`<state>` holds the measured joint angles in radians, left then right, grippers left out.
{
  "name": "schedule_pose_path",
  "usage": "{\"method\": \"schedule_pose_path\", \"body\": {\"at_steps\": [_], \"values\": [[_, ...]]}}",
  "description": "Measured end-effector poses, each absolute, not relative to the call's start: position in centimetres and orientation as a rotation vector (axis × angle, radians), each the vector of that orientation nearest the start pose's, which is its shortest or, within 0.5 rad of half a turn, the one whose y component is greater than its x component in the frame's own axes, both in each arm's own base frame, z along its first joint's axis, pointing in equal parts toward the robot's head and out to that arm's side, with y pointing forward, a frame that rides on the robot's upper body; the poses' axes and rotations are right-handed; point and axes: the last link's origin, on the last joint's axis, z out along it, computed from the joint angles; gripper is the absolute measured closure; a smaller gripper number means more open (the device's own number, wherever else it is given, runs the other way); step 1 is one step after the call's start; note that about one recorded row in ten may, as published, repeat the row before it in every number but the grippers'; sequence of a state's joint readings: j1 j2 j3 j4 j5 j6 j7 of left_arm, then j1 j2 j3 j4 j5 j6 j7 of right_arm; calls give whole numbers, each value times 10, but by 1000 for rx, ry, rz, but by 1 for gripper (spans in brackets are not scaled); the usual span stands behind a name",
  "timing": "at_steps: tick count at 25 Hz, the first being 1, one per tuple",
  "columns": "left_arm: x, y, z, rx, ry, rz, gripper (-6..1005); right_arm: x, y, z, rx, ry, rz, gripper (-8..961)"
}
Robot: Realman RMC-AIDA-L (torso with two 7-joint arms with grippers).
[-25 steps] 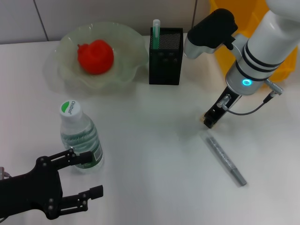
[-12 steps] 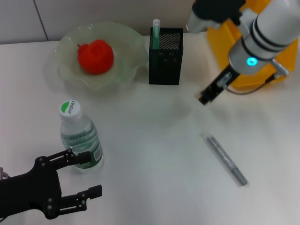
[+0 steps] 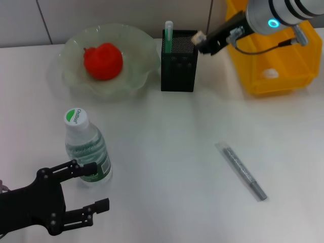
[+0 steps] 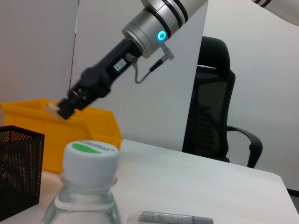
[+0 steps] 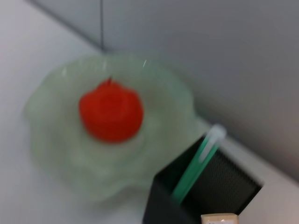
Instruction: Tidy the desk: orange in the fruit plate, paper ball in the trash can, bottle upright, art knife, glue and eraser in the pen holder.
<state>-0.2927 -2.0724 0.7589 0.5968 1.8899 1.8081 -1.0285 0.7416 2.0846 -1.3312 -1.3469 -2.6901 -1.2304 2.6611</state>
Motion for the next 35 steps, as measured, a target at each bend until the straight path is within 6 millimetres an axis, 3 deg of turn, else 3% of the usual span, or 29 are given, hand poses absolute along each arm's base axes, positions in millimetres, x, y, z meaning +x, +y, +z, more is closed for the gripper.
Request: {"method": "schedule_pose_path", "body": {"at_steps": [4,12,29,35], "values": [[-297,236,-5,-2779,-385,-917,214,124,432,23,-2299,671,-104,689],[-295,241,-5,-2776,-375,-908,214,138,443,0,-2288,648,-80,685],[-293,246,-5,-2776,-363,-897,214,137,449,-17,-2356,618,-73,677],[-292,247,-6,-2776,-364,-897,214,133,448,-13,-2357,604,-61,345]]}}
